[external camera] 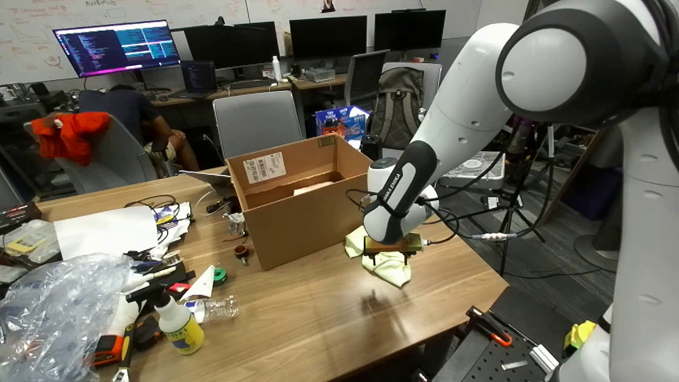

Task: Place the two t-shirts and two towels inside the brown box

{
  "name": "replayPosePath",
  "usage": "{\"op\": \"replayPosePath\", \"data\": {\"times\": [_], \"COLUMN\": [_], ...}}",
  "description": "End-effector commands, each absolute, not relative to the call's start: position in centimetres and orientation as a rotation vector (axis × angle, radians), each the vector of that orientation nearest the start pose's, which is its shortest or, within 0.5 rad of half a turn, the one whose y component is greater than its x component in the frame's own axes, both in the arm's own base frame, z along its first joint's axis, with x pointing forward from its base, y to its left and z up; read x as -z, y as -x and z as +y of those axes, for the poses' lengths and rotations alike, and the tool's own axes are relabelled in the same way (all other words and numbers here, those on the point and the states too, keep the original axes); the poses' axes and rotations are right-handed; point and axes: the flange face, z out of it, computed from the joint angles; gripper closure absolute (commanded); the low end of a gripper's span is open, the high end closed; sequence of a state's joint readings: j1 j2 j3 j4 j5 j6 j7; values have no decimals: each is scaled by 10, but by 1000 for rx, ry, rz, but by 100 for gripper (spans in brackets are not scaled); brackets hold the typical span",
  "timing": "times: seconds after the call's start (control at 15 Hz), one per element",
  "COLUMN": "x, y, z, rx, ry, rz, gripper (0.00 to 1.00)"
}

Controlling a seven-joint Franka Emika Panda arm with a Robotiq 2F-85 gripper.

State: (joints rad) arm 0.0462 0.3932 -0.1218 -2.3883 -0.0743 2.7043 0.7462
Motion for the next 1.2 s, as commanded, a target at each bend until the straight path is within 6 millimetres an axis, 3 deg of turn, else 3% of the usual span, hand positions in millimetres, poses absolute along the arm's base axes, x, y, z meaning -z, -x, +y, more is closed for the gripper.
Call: {"op": "replayPosePath", "data": {"times": [0.0,0.47,1.13], "x": [-150,-150,-117], "y": [-501,-517,-545], "z": [-40,-57,-75], "rx": [22,134,95], "ry": [3006,3008,3045], "rz": [1135,1122,1079], "gripper": [0,0,0]}}
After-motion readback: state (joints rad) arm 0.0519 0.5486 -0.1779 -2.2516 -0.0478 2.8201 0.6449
